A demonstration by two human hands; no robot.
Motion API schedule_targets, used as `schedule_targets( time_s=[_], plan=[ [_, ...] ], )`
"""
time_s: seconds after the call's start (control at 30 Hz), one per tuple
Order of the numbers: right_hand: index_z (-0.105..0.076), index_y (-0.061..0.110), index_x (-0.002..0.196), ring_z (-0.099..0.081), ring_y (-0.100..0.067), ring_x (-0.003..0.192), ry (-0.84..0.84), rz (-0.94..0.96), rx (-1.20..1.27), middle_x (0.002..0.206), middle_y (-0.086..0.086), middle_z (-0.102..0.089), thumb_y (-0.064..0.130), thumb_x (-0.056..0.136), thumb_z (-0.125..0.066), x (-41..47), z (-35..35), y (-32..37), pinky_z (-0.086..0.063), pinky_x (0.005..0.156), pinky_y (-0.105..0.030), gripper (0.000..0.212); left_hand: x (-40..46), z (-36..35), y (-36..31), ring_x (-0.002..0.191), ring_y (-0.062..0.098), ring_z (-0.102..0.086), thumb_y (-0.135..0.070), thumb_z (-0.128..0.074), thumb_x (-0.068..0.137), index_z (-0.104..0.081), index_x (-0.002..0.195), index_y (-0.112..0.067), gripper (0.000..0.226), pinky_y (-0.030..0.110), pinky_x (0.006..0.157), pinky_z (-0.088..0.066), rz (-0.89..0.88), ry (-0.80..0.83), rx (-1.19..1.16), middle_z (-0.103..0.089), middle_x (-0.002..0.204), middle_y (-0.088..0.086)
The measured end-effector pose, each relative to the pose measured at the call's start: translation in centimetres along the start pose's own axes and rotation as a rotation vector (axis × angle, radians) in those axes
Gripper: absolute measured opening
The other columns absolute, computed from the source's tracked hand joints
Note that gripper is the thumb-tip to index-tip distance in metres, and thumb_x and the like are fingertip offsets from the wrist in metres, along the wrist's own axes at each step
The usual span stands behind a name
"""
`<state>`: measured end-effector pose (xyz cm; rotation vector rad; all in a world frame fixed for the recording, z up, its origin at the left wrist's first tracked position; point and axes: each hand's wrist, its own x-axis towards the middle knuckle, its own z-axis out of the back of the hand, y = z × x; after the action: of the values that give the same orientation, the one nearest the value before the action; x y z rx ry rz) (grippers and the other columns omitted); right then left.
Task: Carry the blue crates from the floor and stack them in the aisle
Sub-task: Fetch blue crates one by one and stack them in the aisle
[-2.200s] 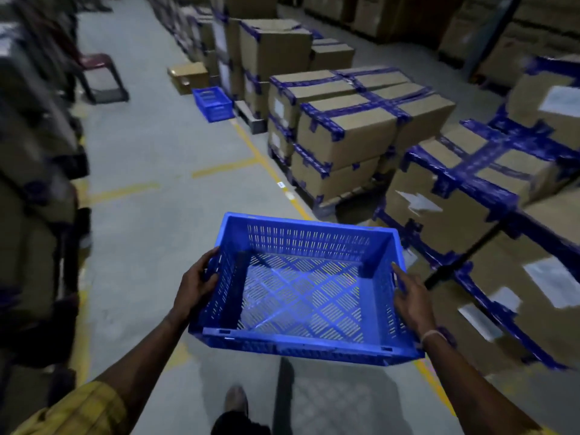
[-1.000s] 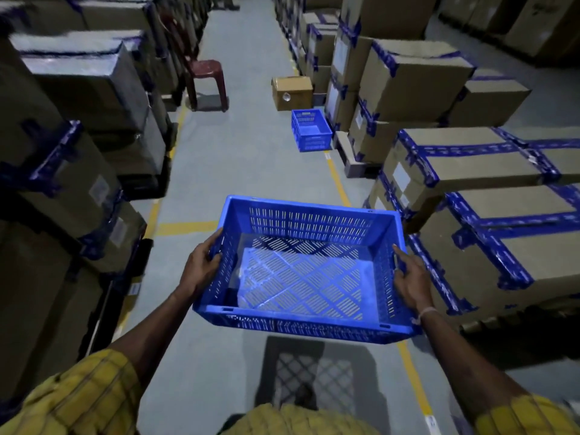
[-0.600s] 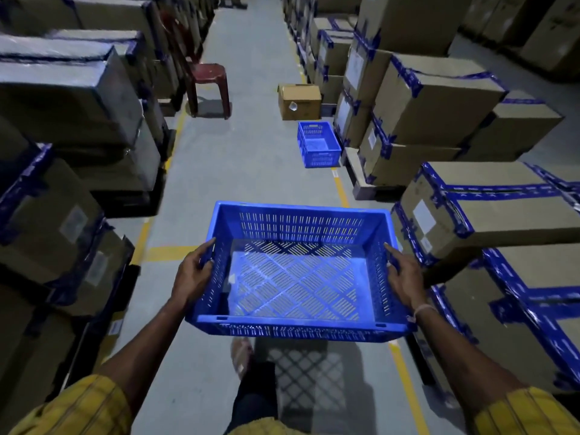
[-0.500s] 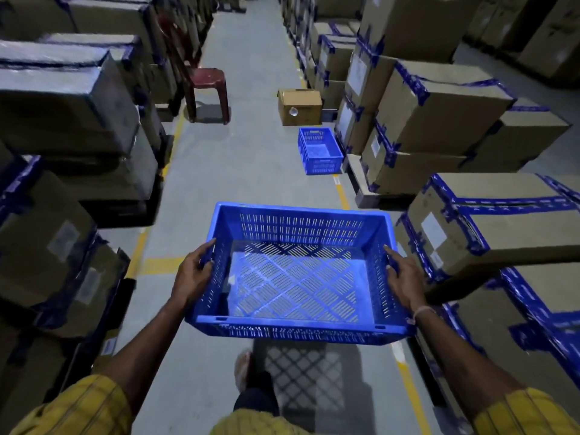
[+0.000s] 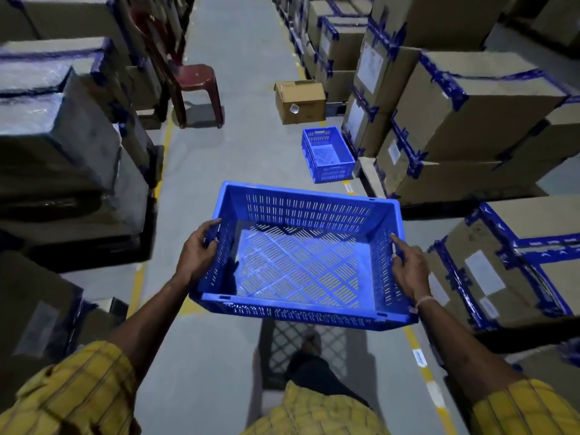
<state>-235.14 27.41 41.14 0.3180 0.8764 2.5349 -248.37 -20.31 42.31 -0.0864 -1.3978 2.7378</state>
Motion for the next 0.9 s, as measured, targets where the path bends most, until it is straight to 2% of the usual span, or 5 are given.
schedule_targets(
  time_s=[0.17,0.33,0.43,0.6,0.9],
  plan=[
    [-0.052,0.018,0.145,-0.049,-0.026,0.078,-0.006,0.02,0.002,0.091,-0.015,-0.047,-0.005,0.092,-0.052,10.8,-4.0,1.5,-0.041,0.084,-0.032,0.057,11.7,-1.8,0.3,0.094,0.015,-0.071,-0.01,-0.053,0.092,-0.056,0.133,-0.038,0.05,0.04,0.083,-0.058,0.012,0.047,-0.068,-0.073,0.114,-0.006],
    [-0.055,0.013,0.141,-0.048,-0.025,0.074,-0.018,-0.001,-0.008,0.084,-0.012,-0.045,-0.006,0.091,-0.055,22.3,-7.1,2.6,-0.042,0.079,-0.033,0.054,24.1,-3.7,-1.3,0.086,0.006,-0.07,-0.002,-0.053,0.091,-0.059,0.13,-0.034,0.052,0.029,0.079,-0.055,0.034,0.046,-0.075,-0.074,0.113,-0.003],
    [-0.057,0.01,0.139,-0.054,-0.036,0.079,-0.015,0.019,0.003,0.081,-0.008,-0.046,-0.005,0.091,-0.055,28.8,-8.3,3.7,-0.036,0.073,-0.029,0.05,31.3,-4.1,-2.6,0.083,0.0,-0.069,0.0,-0.053,0.092,-0.06,0.131,-0.032,0.05,0.022,0.075,-0.054,0.036,0.065,-0.088,-0.074,0.112,-0.001],
    [-0.055,0.009,0.141,-0.057,-0.035,0.093,-0.01,0.006,0.005,0.104,-0.025,-0.059,-0.002,0.095,-0.055,38.7,-10.1,5.2,-0.036,0.076,-0.025,0.047,41.9,-5.2,-3.9,0.09,0.016,-0.072,-0.003,-0.054,0.095,-0.059,0.131,-0.036,0.049,0.041,0.08,-0.06,0.029,0.063,-0.115,-0.072,0.116,-0.001],
    [-0.05,0.015,0.146,-0.051,-0.027,0.095,-0.023,-0.09,0.025,0.109,-0.021,-0.059,0.003,0.098,-0.051,55.3,-16.4,8.1,-0.034,0.081,-0.023,0.049,63.9,-7.4,-3.6,0.095,0.016,-0.072,-0.005,-0.056,0.095,-0.06,0.129,-0.037,0.047,0.045,0.085,-0.06,0.006,0.139,-0.173,-0.072,0.118,-0.004]
  ],
)
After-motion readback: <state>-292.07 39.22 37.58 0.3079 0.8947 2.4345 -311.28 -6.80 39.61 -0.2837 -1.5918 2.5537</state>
